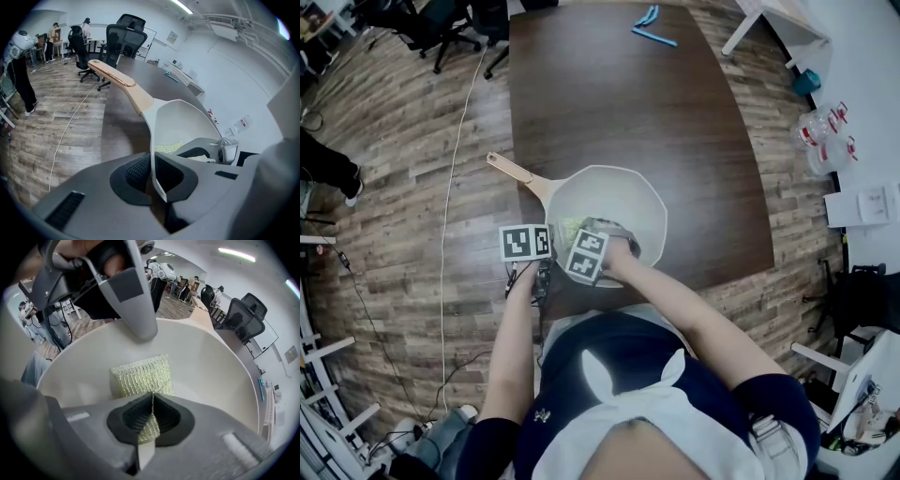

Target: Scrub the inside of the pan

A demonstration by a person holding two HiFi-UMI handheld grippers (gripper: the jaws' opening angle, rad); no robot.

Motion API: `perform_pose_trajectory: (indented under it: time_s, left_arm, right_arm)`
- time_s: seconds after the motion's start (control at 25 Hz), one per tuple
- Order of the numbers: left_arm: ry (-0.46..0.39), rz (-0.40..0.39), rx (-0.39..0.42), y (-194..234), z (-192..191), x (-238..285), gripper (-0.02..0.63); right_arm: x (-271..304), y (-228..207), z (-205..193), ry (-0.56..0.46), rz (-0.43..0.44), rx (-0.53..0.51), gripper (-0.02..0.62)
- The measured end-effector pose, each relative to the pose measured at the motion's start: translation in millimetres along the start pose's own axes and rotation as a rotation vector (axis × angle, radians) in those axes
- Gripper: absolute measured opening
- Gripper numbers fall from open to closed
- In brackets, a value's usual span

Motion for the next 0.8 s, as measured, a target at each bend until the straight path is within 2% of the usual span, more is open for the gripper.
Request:
perform_pose_trajectory:
  time_s: [0.6,0.8]
  left_arm:
    - [-0.008,-0.008,-0.012,2.9,-2.5,-1.8,0.017]
    - [-0.008,-0.006,-0.014,3.4,-0.9,-2.0,0.017]
  right_arm:
    - [1.4,-25.5,-5.0,-0.014,-0.090,0.087,0.008]
    - [-0.7,-34.6,-10.6,-0.011,-0.097,0.119,0.008]
Point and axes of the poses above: the fingertips, and each gripper's own axes: x forward along the fingers, y to its left, z out of its top, the point moved 9 cm from there along -x, backward along the fingers, and after that the axes turned 6 degrees about x, right-handed, at the moved point
